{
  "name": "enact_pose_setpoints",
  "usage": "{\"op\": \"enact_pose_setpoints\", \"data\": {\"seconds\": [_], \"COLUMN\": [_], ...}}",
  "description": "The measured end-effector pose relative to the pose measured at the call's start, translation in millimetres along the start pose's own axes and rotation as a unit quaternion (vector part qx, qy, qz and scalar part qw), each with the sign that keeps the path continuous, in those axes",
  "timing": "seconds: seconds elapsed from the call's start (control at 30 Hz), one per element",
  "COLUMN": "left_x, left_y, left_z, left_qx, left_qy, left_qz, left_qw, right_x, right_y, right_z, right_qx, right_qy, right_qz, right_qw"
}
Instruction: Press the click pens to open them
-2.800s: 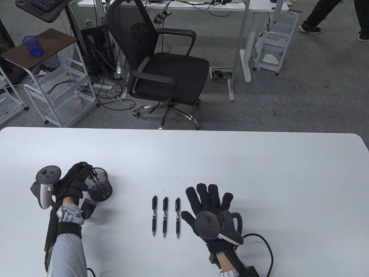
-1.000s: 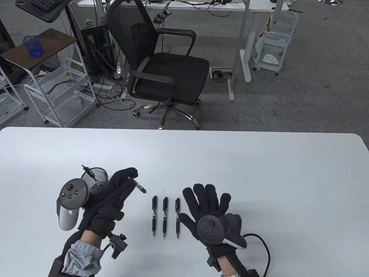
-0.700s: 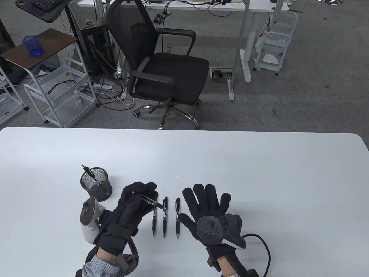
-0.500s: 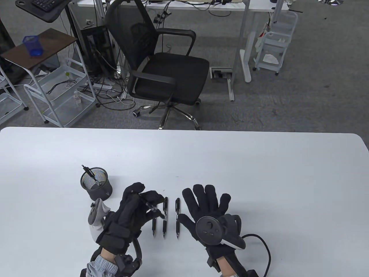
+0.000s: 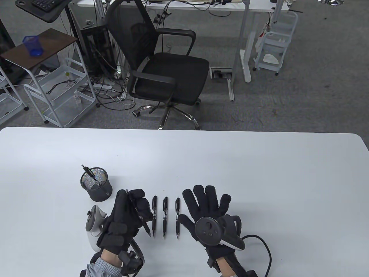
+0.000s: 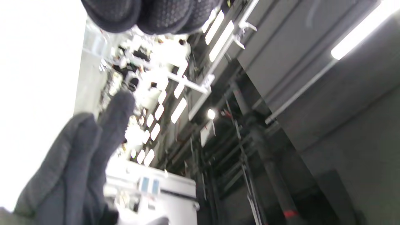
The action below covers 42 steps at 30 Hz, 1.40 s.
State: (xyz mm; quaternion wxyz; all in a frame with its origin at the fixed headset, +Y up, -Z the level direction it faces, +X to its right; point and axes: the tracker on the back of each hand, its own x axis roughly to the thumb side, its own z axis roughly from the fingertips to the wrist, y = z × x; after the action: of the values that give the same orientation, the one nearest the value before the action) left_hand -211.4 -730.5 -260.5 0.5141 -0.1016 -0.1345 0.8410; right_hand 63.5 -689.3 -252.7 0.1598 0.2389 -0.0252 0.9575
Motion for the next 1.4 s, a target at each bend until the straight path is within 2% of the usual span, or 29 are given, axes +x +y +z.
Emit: {"op": "enact_pose_setpoints", "data": {"seconds": [0.2,0.63,0.87,1.4], "left_x": [-1.8,-0.8,2.3,0.7], "left_y": [4.6,13.1,10.2,11.8], "left_z": [-0.3,-1.0,-0.9,-0.9], "left_qx": [0.011,0.018,0.003,0.006], "left_qy": [0.004,-0.044,-0.056,-0.054], "left_qz": [-0.020,-0.019,-0.018,-0.016], "left_qw": [1.000,0.999,0.998,0.998], "right_x": [0.3,0.1,0.3,0.0], "right_y": [-0.3,-0.7,-0.9,-0.9], "right_z": [-0.2,-0.1,0.1,0.0], "right_qx": [0.001,0.003,0.002,0.004], "right_qy": [0.000,0.003,0.003,0.004], "right_qz": [0.001,0.003,0.004,0.003], "right_qw": [1.000,1.000,1.000,1.000]}}
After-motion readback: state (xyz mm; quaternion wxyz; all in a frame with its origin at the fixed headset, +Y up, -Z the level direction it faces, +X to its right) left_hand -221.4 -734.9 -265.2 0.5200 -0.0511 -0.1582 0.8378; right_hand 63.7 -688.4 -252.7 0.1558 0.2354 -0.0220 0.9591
